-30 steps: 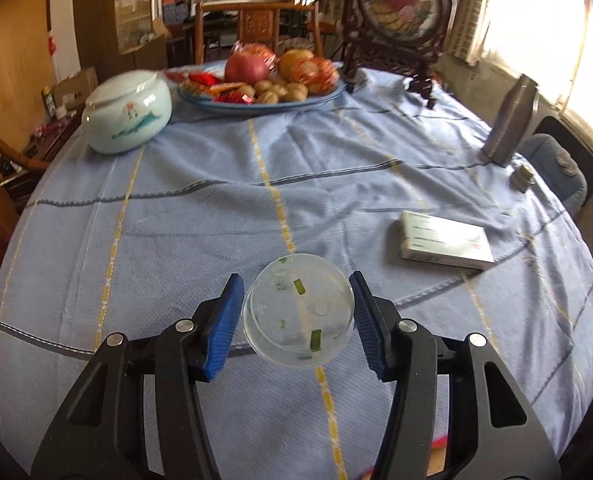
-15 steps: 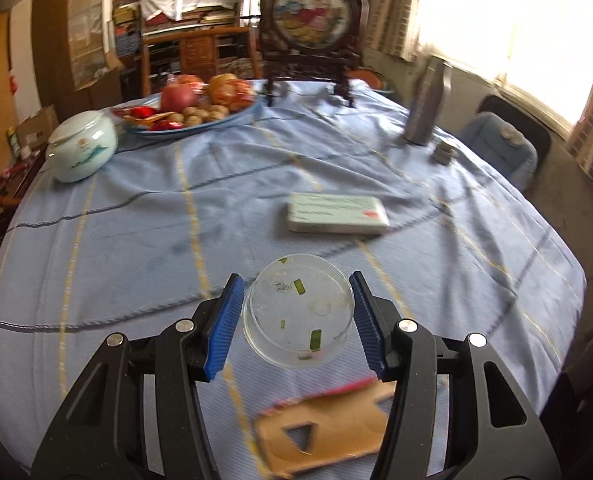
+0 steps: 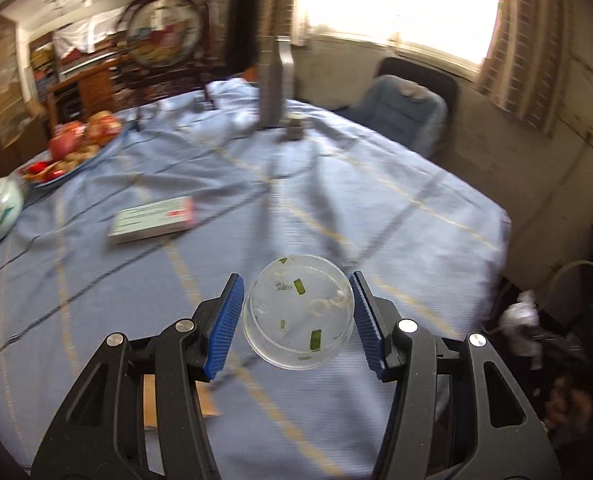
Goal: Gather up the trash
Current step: 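Carry container and bag to the red wastebasket and open both tools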
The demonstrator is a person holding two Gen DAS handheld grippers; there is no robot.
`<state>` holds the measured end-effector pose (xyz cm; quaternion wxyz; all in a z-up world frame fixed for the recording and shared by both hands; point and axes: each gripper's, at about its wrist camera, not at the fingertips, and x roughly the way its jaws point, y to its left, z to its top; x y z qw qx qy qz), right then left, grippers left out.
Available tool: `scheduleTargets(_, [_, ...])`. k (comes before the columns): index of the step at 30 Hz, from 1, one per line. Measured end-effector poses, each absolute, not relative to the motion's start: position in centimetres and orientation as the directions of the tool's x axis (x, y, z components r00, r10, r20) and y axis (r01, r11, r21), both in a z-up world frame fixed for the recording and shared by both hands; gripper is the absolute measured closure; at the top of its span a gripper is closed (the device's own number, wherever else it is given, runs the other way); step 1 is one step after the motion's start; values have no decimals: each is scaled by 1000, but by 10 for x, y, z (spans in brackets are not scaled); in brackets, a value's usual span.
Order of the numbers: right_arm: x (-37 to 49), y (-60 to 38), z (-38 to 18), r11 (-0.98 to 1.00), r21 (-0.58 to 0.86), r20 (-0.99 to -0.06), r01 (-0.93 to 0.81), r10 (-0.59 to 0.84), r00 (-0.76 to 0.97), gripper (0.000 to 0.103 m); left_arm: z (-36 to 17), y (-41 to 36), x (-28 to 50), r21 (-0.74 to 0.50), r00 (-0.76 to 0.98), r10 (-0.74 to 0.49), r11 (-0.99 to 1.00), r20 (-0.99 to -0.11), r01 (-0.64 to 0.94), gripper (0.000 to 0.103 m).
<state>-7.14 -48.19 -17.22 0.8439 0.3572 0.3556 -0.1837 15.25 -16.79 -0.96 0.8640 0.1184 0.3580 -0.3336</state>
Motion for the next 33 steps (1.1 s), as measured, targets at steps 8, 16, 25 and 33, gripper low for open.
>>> scheduleTargets(8, [-53, -513, -265, 619, 442, -833, 649, 15, 553, 82, -24, -243, 110, -65, 403, -566, 632, -720, 772, 49])
scheduleTargets(16, [-39, -532, -322, 589, 387, -887, 709, 26, 462, 55, -46, -304, 82, -72, 313, -574, 549, -757, 833, 49])
scheduleTargets(25, [-107, -566, -262, 436, 500, -771, 748, -169, 614, 41, -80, -362, 39, -68, 221, -565, 445, -795, 893, 49])
scheduleTargets(33, [-141, -577, -228, 418, 486, -700, 767, -339, 628, 37, -135, -419, 1, -64, 138, -506, 362, -852, 930, 49])
